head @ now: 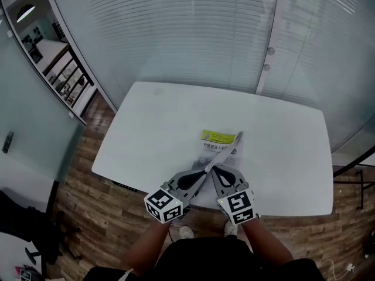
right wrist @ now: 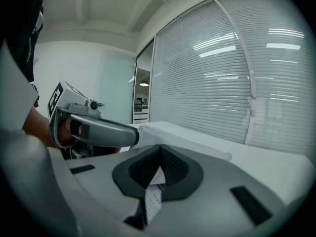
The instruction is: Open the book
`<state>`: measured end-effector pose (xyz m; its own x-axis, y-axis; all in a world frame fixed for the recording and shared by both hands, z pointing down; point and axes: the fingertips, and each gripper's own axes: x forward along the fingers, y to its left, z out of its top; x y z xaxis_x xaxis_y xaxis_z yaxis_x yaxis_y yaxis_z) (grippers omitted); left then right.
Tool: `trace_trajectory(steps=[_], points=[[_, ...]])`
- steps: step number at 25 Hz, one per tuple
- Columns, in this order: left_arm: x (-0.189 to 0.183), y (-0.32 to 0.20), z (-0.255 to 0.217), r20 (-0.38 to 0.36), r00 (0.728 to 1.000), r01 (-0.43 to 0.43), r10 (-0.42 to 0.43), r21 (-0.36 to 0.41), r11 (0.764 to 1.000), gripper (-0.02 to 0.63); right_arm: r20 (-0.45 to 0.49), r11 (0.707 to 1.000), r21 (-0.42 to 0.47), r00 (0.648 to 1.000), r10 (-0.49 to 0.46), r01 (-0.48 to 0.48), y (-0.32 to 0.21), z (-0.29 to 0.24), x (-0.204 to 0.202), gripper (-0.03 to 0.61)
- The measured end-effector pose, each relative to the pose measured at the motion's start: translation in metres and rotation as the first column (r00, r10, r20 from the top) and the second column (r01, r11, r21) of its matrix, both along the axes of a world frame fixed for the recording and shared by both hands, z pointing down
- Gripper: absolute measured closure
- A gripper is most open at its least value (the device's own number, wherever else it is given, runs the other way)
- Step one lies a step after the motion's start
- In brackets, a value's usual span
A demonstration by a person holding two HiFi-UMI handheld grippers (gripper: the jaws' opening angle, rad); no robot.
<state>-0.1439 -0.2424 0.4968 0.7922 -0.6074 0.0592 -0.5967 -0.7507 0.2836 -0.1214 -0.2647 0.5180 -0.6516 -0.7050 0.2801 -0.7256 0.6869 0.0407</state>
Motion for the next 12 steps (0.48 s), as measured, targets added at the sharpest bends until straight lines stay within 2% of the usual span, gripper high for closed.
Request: trace_trajectory(steps=[4,12], points=[[-0.01,-0.002,-0.008,-0.008,1.0,0.02,-0.02,0.007,1.0,0.591,-0.001,0.999,0.014,0.999,-0.038,0.038,-0.004,-0.009,-0.014,0.572],[-0.05,-0.011,-0.019,-0.071,0.992,0.106,-0.104,0.014,0.994,0.59,-0.005,0.987,0.065,0.989,-0.148,0.148,-0.017,-0.021,-0.061,0.574]])
